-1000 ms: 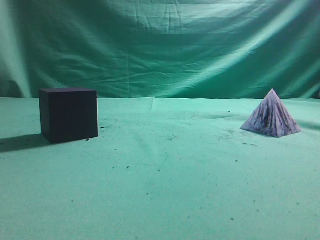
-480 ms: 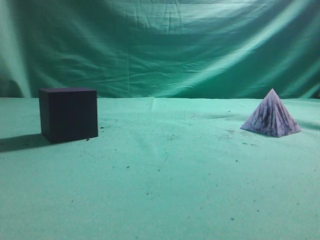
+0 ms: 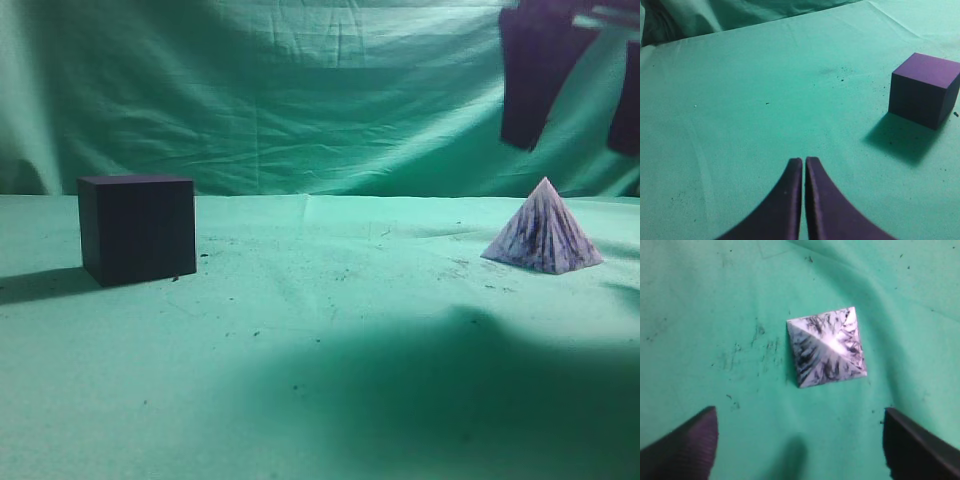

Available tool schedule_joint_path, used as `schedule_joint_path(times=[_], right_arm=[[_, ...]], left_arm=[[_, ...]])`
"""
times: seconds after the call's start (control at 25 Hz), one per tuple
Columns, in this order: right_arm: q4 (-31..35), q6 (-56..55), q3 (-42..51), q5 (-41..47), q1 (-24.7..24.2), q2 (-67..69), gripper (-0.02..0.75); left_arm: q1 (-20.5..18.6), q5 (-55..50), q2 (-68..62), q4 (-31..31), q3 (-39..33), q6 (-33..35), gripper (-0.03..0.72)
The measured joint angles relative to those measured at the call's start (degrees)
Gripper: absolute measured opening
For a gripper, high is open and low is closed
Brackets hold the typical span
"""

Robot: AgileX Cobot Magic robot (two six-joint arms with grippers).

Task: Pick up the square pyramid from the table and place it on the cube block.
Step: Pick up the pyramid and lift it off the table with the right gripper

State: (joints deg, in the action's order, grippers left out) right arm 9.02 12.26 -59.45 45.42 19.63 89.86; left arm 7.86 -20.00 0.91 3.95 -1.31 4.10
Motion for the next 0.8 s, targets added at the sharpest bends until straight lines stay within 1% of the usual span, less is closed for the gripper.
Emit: schedule_joint_path(times=[0.04, 0.08, 0.28, 0.32, 0.36, 0.6, 0.64, 0.68, 0.76, 0.8], right_arm=[[-0.3, 0.0, -0.8, -0.1, 0.0, 1.8, 0.661], [-0.6, 0.1, -1.8, -0.1, 0.0, 3.5, 0.645], [-1.3, 0.1, -5.1, -0.6, 0.0, 10.4, 0.645], [-1.4, 0.1, -5.2, -0.7, 0.0, 11.7, 0.593], [-1.6, 0.2, -5.4, -0.7, 0.0, 13.0, 0.586], [-4.5, 0.6, -5.7, -3.5, 0.0, 17.6, 0.592], [-5.0, 0.6, -5.8, -3.6, 0.0, 17.8, 0.538], [-5.3, 0.6, -6.0, -3.7, 0.0, 18.1, 0.539], [-5.7, 0.6, -6.1, -4.1, 0.0, 18.2, 0.452], [-6.0, 0.7, -6.2, -4.1, 0.1, 18.2, 0.425]], left_arm=[[0.0, 0.0, 0.0, 0.0, 0.0, 0.0, 0.0], [0.0, 0.0, 0.0, 0.0, 0.0, 0.0, 0.0], [0.0, 0.0, 0.0, 0.0, 0.0, 0.0, 0.0], [0.0, 0.0, 0.0, 0.0, 0.0, 0.0, 0.0], [0.0, 0.0, 0.0, 0.0, 0.0, 0.0, 0.0], [0.0, 0.0, 0.0, 0.0, 0.0, 0.0, 0.0], [0.0, 0.0, 0.0, 0.0, 0.0, 0.0, 0.0], [0.0, 0.0, 0.0, 0.0, 0.0, 0.0, 0.0], [0.0, 0.0, 0.0, 0.0, 0.0, 0.0, 0.0], [0.0, 0.0, 0.0, 0.0, 0.0, 0.0, 0.0]])
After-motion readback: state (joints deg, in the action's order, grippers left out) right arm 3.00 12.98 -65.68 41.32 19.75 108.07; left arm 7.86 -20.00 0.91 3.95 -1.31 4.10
